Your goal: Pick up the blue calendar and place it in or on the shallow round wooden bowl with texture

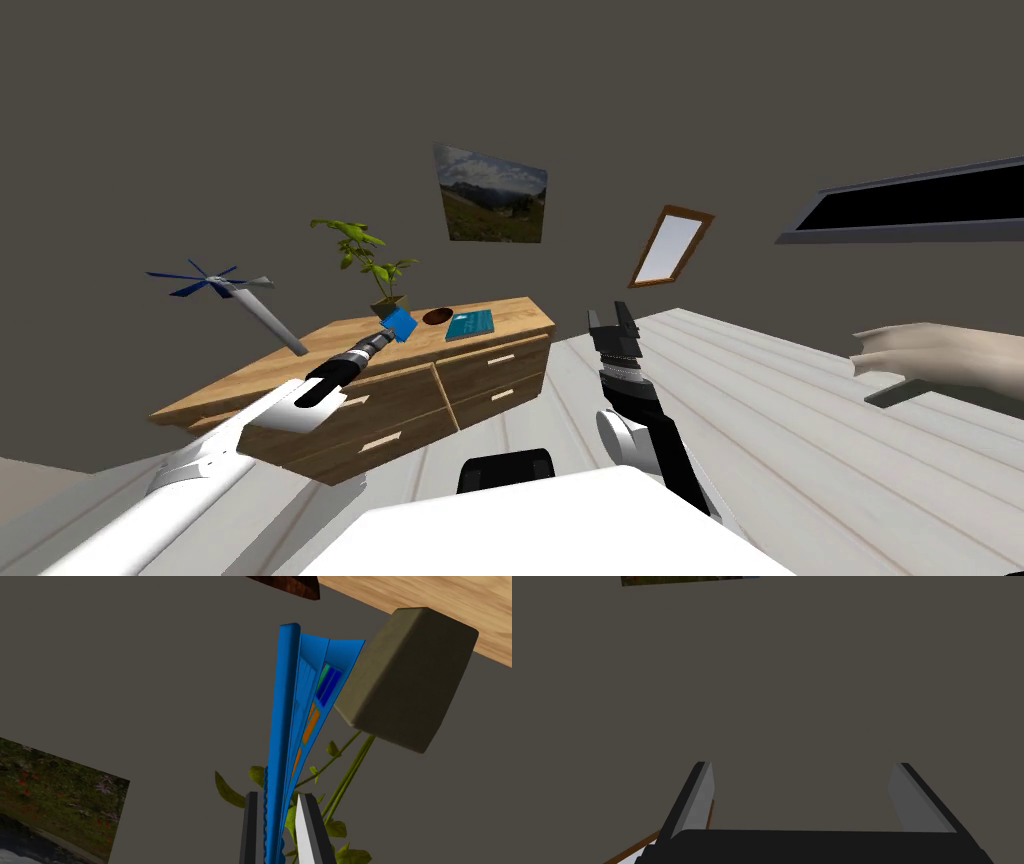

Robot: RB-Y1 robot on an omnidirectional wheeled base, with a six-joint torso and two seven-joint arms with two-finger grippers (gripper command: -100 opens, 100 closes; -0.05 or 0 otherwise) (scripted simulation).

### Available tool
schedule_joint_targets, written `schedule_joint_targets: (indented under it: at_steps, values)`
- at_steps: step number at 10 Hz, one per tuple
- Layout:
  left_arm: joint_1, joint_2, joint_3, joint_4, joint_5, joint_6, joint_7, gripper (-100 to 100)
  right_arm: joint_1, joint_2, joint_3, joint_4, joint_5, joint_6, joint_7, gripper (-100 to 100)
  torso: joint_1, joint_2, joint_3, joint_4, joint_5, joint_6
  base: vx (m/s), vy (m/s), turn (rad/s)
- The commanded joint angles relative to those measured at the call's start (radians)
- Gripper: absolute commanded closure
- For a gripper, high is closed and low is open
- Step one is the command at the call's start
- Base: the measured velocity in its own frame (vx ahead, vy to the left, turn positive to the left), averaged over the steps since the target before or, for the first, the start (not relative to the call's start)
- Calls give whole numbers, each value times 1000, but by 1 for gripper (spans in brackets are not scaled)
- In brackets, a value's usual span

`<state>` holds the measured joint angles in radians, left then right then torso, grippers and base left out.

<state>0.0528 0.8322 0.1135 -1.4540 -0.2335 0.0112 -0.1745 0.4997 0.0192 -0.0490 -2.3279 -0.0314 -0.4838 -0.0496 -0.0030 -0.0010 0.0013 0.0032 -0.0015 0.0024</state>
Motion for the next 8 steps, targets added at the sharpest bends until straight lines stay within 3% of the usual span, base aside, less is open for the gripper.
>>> schedule_joint_targets:
  at_steps: [1,8]
  values:
    - [-5,1,14,8,-17,39,-2,100,0,0,0,0,0,0,0,0,0,0,0,0,0,0,76,17,-365]
    - [-2,-31,66,53,-115,161,-17,100,0,0,0,0,0,0,0,0,4,-8,-4,-2,-1,2,113,51,-290]
